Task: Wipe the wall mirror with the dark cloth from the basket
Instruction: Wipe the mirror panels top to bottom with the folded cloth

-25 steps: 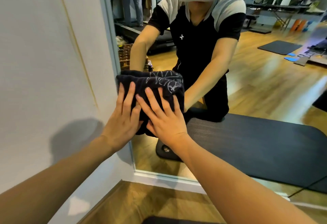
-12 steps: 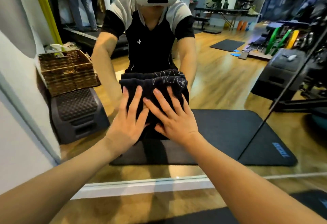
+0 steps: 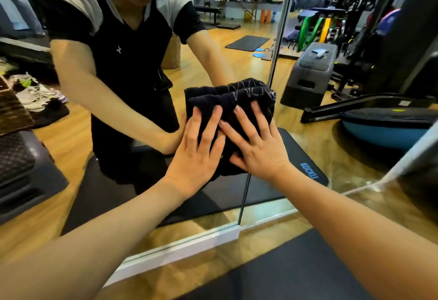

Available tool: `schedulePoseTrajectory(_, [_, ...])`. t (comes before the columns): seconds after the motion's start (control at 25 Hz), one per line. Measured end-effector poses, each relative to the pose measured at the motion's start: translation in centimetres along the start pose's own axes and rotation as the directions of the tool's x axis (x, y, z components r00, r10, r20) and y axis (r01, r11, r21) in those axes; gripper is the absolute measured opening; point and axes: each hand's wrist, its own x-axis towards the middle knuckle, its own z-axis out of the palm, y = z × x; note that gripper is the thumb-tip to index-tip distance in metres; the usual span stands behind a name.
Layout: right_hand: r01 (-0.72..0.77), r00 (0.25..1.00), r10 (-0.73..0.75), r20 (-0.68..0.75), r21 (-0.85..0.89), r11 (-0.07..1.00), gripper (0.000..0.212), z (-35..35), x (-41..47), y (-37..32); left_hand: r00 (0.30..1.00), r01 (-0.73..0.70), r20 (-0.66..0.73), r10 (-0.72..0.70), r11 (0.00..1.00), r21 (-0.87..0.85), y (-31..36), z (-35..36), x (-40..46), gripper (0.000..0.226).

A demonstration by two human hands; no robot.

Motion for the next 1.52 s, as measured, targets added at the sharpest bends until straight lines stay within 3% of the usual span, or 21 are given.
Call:
schedulePoseTrajectory(0.36, [-0.104,0.994,0.105,-0.001,0.099,0.990,0.074,3.6,-5.8,-2.4,0.999,-0.053,-0.008,0.053,0.999,-0.002,2.8,3.0,-3.3,0.040])
schedulePoseTrajectory(0.64, [-0.099,0.990,0.092,0.112,0.065,0.993,0.101,6.3,-13.5,-5.7,0.990,-0.057,0.124,0.060,0.998,-0.030,6.4,5.5,-9.5,0.045])
schedulePoseTrajectory(1.04, [-0.149,0.983,0.130,0.131,0.145,0.978,0.091,7.1,-14.0,-8.5,0.983,-0.133,0.112,0.149,0.981,-0.140,4.8,5.4,-10.2,0.018])
schedulePoseTrajectory(1.36, [-0.153,0.985,0.130,0.116,0.216,0.964,0.102,6.4,-11.7,-12.3,0.987,-0.076,0.128,0.096,0.985,-0.155,2.2,3.1,-12.3,0.020])
schedulePoseTrajectory(1.44, [-0.128,0.989,0.108,0.104,0.220,0.967,0.092,6.3,-10.7,-14.0,0.989,-0.063,0.124,0.080,0.989,-0.134,0.9,2.3,-13.6,0.021])
schedulePoseTrajectory(1.52, [-0.120,0.990,0.100,0.104,0.219,0.968,0.069,6.3,-9.5,-16.0,0.992,-0.042,0.112,0.053,0.994,-0.097,-0.8,1.4,-15.3,0.020])
